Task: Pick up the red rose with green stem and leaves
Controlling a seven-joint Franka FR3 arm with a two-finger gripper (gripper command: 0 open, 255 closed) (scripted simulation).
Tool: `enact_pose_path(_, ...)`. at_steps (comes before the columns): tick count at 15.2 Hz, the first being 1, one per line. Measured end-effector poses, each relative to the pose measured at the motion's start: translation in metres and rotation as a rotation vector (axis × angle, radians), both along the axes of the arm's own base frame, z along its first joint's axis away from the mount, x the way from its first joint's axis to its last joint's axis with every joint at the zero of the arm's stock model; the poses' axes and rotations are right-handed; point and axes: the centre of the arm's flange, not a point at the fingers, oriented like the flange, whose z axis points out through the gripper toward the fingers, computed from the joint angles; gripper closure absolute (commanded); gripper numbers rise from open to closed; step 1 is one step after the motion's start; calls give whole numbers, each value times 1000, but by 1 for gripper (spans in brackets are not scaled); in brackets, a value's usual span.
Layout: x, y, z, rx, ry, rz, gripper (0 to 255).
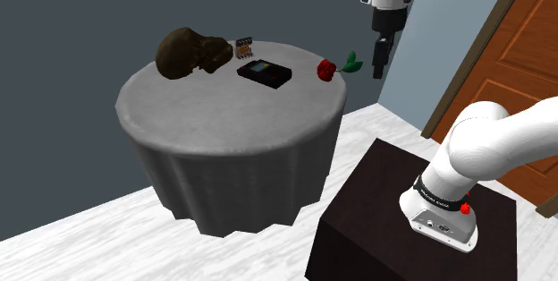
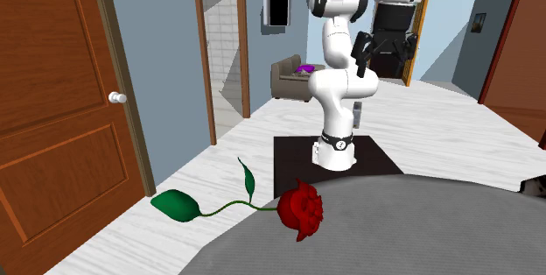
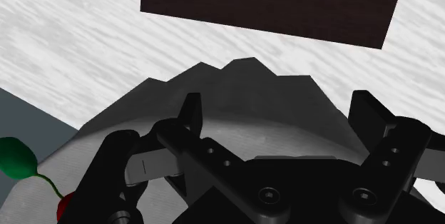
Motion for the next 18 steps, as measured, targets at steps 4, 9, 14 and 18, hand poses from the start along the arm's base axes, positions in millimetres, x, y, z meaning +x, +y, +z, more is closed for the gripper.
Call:
enact_pose_path(4,16,-24,-6,15,4,-5,0)
enact_pose_path(9,51,-82,-21,48,15,-15,0)
enact_pose_path(14,89,-142,-39,82,24,-26,0)
enact_pose_path(18,118,-189,-57,109,32,-35,0)
